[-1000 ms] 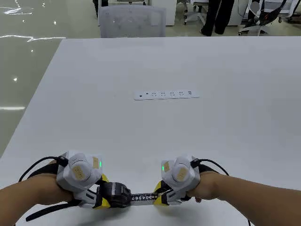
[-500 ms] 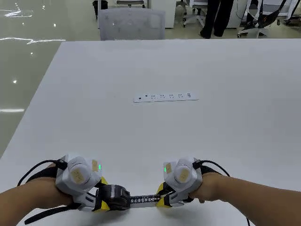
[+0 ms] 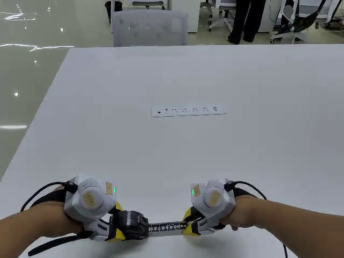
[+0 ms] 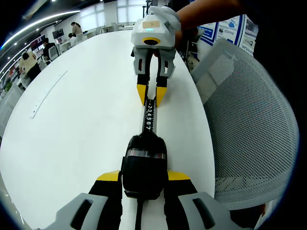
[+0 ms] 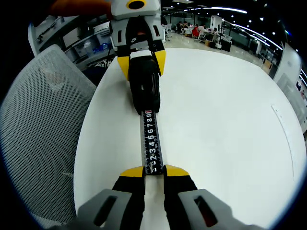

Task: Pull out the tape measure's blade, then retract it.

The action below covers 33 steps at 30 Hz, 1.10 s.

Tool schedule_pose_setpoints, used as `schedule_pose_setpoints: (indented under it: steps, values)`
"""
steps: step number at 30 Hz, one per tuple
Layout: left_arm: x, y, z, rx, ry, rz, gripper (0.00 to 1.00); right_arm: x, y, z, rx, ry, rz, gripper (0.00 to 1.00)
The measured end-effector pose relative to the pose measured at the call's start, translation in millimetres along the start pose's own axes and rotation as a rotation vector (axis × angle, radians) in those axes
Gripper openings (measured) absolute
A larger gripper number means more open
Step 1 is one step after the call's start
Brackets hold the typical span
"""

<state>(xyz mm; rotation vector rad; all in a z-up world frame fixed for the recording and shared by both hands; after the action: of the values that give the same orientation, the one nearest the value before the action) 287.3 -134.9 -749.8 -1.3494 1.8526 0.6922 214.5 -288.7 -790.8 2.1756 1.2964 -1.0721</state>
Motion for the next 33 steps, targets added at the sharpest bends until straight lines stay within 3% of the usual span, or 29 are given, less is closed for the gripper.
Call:
schedule_pose_setpoints:
  steps: [17, 33]
  values:
    - [1.7, 0.7, -0.7, -0.02, 0.026, -0.001, 0.3, -5.2, -0.4, 7.4, 0.006, 0.003, 0.001, 0.12]
    - [2.1, 1.6, -3.2, -0.02, 0.023, -0.008, 0.3, -17.5, 2.2, 19.8, 0.011, -0.001, 0.014, 0.12]
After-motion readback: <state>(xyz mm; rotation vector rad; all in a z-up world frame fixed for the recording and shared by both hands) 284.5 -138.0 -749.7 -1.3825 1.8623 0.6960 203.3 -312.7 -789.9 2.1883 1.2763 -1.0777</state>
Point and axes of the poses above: the centre of the closed fingertips' face, and the gripper's own axes: x roughly forward along the fingers, y roughly to its right, z roughly out of its underside, the point moved 4 cm from there along -x, roughly backward along the fingers, and after that the axes turned 4 degrees about y, right-handed, at the moved point
